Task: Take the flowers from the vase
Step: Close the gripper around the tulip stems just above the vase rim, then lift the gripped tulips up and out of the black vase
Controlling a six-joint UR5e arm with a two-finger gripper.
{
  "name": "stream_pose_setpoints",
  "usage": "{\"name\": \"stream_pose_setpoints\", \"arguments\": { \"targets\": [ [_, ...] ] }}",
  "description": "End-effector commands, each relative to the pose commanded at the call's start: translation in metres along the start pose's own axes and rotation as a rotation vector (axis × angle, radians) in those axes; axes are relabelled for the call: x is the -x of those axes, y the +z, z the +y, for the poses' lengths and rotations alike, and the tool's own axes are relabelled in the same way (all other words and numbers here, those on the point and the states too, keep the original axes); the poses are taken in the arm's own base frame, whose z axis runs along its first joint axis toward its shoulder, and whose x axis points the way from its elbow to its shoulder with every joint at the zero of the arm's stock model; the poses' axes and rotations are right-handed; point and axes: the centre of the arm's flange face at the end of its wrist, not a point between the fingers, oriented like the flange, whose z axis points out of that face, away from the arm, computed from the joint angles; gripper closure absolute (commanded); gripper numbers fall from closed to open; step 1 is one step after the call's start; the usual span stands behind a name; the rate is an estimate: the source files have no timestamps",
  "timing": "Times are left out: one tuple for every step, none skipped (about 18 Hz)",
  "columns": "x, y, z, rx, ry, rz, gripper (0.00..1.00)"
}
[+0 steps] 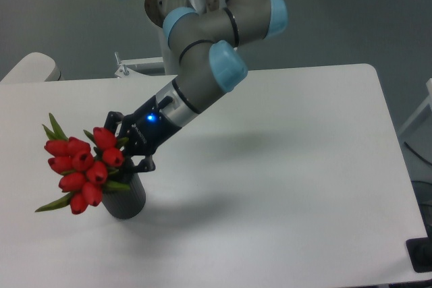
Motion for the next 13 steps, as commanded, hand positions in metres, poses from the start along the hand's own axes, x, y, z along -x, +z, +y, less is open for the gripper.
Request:
{"name": "stream_pose_setpoints", "arguments": {
  "targets": [
    [-0.001,-0.005,-0.007,-0.033,-0.009,0.007,0.81],
    [-0.002,-0.01,-0.011,-0.059,-0.025,0.011,0.81],
    [-0.003,-0.011,-0.015,-0.077,-0.036,0.02,0.81],
    [-0.003,-0.013,-0.02,-0.09,-0.034,0.022,0.8],
    [-0.003,-0.014,-0.023,-0.09,-0.036,0.02,0.8],
    [-0.002,-0.015,-0.027,-0.093,-0.035,0.019,0.8],
    [-0.002,-0.018,-0.031,-0.096,-0.042,0.016,0.8],
    [0.0,-0.023,-0.036,-0.104,-0.052,0.011,0.8],
    [0.003,-0.03,-0.041,-0.118,-0.063,0.006,0.8],
    [0.005,-0.036,-0.047,-0.135,-0.077,0.004,0.8],
    [0.007,-0.043,-0.052,-0.151,-0.095,0.002,0.8],
    [0.01,-0.051,-0.058,-0.161,-0.107,-0.005,0.8],
    [0.012,-0.058,-0.064,-0.167,-0.109,-0.015,0.8]
  ]
}}
